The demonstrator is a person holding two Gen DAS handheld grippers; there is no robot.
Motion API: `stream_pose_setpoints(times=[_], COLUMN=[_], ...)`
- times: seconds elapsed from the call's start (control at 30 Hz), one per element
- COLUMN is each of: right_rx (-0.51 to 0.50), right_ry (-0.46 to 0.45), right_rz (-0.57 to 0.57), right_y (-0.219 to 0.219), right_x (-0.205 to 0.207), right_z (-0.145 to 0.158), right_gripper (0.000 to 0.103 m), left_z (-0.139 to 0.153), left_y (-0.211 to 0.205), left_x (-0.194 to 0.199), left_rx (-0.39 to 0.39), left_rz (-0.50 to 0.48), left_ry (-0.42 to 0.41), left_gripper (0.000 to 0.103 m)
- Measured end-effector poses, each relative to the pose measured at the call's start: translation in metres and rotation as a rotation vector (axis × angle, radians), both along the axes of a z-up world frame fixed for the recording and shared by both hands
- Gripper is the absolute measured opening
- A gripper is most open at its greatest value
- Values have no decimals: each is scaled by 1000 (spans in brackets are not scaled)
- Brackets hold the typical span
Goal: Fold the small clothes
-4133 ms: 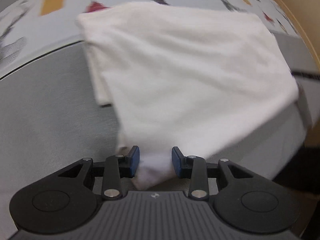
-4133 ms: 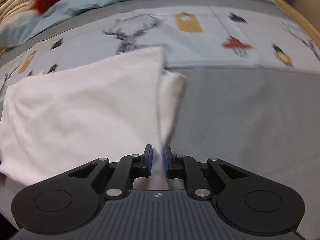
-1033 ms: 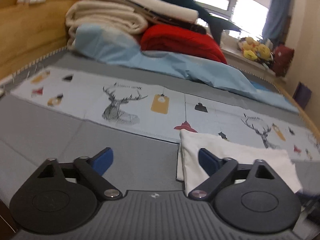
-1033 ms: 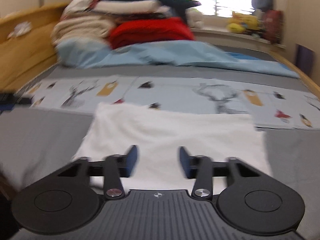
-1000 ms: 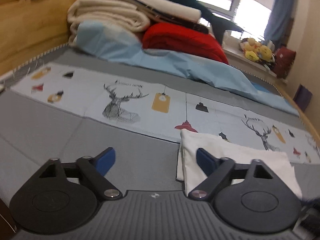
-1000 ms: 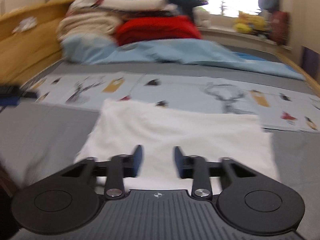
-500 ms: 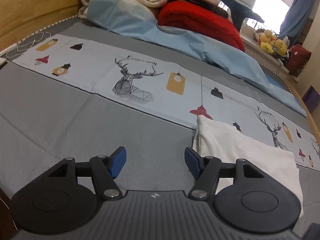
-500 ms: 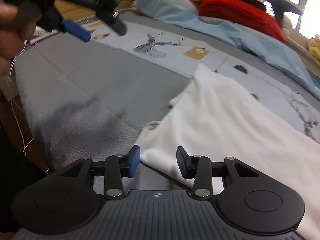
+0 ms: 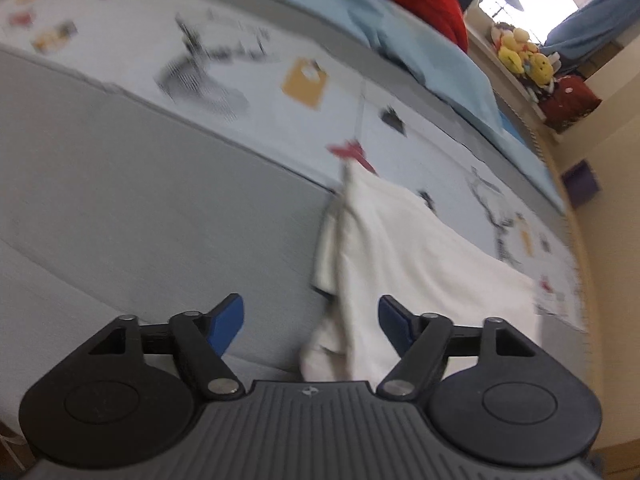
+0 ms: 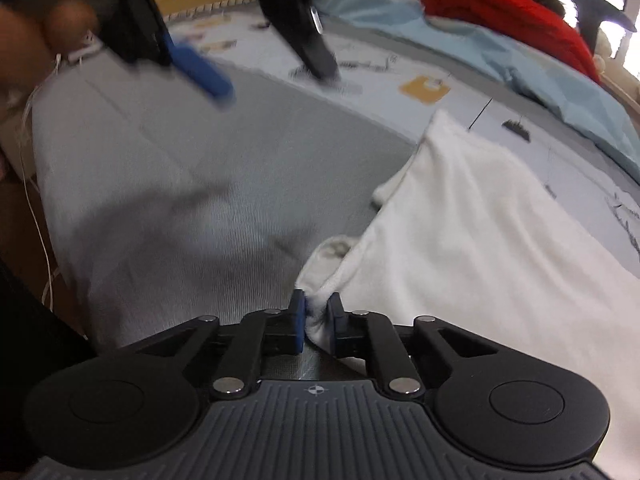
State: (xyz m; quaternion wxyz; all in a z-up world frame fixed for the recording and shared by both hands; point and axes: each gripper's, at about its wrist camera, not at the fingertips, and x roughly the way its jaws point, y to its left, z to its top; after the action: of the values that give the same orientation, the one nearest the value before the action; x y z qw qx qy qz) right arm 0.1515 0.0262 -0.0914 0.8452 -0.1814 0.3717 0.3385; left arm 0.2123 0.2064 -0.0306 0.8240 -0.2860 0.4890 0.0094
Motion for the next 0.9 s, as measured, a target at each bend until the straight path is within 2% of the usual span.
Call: stream_pose_setpoints(times=[0.1,0.37,0.5,0.63,0.67,0.7,0.73,0.77,0.8,0.9], right_rx=[73,216,241,240,236,233,231,229,229,249], right_ry=[-29,-18,-12,-2,-1,2,6,10,14,27], right_rz=[-8,-65,-66,-44,-36,-28,-19,-10,-1,33], right_y=[-15,-59,-75,-82,-80,-80,-80,-78,-75,-63], right_x=[-5,-8,-13,-21,-17,-17,-18,-17,-16,-17], right_z=[22,56,64,67,65,65,66,65,65,68], right_gripper=[9,9,9,9,9,9,9,9,9,9], left_z=[-11,-50,-68,-74,-74,-73,-72,-71,-67,-51], left_y=[-12,-37,-46,-53,-55,-58,-60,-60,-60,-51], left_x=[15,58,77,90,92,94,95,95,93,81], left_rx=[-88,-212,-263,-293,-286,-268,-254,-239,-225,-196], left_rz=[-17,-10,8,15,13,5,-8,-17,-27,-64], left_ry=[29,146,177,165,158,150,145,137,116,56], left_gripper=[85,85,85,81,78,60,35,24,19,17])
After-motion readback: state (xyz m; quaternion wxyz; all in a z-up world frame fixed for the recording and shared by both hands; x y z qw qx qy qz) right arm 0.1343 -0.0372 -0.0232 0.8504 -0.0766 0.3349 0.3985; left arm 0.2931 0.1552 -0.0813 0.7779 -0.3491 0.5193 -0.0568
